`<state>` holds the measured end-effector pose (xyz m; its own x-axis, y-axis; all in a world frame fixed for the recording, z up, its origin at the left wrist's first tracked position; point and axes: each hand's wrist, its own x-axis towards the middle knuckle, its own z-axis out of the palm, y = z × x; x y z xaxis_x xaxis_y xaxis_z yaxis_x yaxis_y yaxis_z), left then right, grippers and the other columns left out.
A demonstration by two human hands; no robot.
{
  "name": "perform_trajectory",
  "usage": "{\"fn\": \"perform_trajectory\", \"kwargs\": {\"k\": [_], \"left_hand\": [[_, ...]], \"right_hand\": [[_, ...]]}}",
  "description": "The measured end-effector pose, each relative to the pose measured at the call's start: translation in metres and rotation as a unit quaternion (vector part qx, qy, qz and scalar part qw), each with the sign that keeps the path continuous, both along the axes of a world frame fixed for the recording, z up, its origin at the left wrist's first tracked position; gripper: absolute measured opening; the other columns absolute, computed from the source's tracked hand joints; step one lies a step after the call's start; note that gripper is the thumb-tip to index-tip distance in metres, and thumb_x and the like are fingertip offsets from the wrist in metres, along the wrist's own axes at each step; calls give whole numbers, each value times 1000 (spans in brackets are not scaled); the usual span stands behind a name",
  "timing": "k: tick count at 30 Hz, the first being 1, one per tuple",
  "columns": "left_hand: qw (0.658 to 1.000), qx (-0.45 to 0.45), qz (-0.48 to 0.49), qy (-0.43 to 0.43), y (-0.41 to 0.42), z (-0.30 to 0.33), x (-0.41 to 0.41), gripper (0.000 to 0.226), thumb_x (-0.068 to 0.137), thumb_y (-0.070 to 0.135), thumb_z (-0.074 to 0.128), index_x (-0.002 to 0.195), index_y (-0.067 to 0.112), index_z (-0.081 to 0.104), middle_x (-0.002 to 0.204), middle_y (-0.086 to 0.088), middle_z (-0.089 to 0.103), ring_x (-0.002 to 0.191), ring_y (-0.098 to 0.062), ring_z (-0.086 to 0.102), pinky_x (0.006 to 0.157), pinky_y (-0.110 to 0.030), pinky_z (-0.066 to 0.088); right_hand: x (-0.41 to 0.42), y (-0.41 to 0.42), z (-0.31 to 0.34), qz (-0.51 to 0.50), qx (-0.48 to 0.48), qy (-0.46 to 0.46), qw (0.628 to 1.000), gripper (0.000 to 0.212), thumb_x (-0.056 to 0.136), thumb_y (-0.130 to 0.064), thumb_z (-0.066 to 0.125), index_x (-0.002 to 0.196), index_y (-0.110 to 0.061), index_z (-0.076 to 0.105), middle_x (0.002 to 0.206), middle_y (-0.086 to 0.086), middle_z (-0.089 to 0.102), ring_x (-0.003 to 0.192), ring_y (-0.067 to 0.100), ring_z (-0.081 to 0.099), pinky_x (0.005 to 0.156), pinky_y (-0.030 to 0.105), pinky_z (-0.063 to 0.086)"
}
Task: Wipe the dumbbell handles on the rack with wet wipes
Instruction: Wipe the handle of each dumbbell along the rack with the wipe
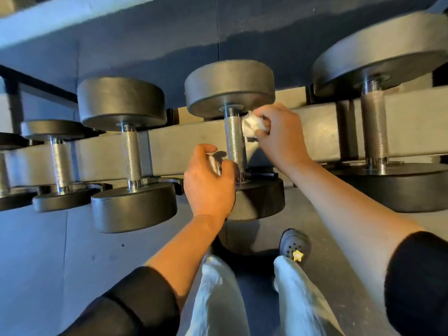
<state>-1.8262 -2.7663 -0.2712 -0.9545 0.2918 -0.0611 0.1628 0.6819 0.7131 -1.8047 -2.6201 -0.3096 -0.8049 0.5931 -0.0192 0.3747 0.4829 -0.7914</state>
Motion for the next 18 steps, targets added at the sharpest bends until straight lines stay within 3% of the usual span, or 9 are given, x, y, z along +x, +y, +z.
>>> {"fn": "perform_trajectory", "kwargs": {"k": [4,7,9,11,14,18], "left_hand": [[1000,-10,3,2,-1,-1,0,17,84,11,59,97,18,53,70,12,49,64,-6,49,63,-19,40],[1000,-8,2,6,-1,-1,0,17,84,7,59,95,19,53,68,12,49,62,-5,49,60,-12,38],[1000,-1,1,8,-1,-1,0,18,84,6,58,93,20,52,67,12,48,60,-4,48,58,-9,37],[1000,3,0,8,-1,-2,-1,19,84,5,57,92,21,52,67,12,48,59,-3,47,59,-10,38],[1000,8,-5,14,-2,-3,-1,19,84,4,57,91,21,51,66,13,47,59,-1,46,60,-11,39],[1000,10,-10,16,-2,-3,-1,19,84,4,57,90,21,51,66,13,47,59,0,47,59,-9,38]], "right_hand": [[-10,-12,-7,18,-51,53,997,21,82,-8,59,101,-10,65,94,6,67,87,20,62,74,20,43],[-3,-23,-10,-14,-156,68,985,12,81,-19,55,92,-15,59,75,-11,57,73,9,58,70,22,48],[3,-23,-7,-10,-186,53,981,8,84,-5,55,91,-4,60,70,-14,48,66,-2,53,65,10,42],[12,-20,-3,30,-182,25,983,6,84,4,55,87,5,61,69,-4,53,66,-4,53,63,9,42],[24,-19,-1,85,-174,-17,981,8,79,4,61,81,-4,63,80,5,63,76,9,58,70,22,49],[34,-16,0,110,-199,-53,972,16,79,2,65,74,-14,65,73,-8,58,70,0,53,66,10,44]]}}
